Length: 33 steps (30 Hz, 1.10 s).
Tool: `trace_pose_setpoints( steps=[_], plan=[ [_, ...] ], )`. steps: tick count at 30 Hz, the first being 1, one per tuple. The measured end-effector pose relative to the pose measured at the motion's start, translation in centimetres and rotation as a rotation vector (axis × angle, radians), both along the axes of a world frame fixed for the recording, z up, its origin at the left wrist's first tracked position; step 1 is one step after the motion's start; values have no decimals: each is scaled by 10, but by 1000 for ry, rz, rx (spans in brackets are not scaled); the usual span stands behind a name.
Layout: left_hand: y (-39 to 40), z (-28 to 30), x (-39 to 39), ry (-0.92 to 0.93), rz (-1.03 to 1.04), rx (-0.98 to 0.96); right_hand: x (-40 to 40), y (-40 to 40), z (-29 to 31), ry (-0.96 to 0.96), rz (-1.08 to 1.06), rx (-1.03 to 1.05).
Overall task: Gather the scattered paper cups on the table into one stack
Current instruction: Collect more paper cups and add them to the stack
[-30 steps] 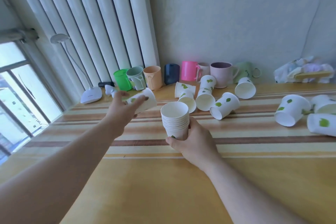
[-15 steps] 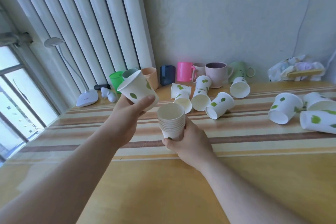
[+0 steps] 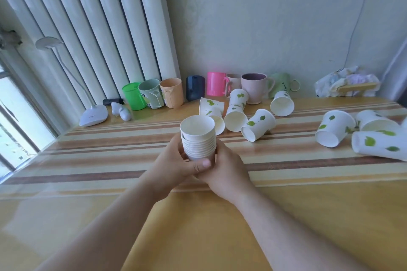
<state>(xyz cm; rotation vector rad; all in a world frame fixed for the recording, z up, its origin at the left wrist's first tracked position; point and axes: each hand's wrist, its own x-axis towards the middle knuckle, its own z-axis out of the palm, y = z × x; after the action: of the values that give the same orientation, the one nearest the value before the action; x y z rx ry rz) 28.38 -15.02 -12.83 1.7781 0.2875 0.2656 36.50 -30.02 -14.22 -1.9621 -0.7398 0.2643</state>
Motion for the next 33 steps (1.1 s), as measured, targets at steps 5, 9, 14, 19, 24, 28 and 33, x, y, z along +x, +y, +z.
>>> trace_pose_setpoints(
  steps=[5, 9, 14, 19, 24, 28, 33],
  plan=[
    [-18, -16, 0, -30, 232, 183, 13, -4, 4, 11, 145, -136],
    [-13, -22, 0, -53, 240, 261, 34, -19, 14, 290, 61, 27],
    [-11, -27, 4, -24, 260, 263, 92, -29, 20, 353, -625, 374],
    [-9, -27, 2, -41, 229, 253, 127, -27, 29, 364, -683, 104],
    [-9, -26, 1, -67, 207, 227, 123, -15, 25, 340, -682, 65],
    [-9, -25, -2, -65, 193, 245, 109, -27, 22, 305, -669, 212],
    [-14, -21, -4, -31, 155, 361, 84, -50, 35, 476, -579, 585]
  ],
)
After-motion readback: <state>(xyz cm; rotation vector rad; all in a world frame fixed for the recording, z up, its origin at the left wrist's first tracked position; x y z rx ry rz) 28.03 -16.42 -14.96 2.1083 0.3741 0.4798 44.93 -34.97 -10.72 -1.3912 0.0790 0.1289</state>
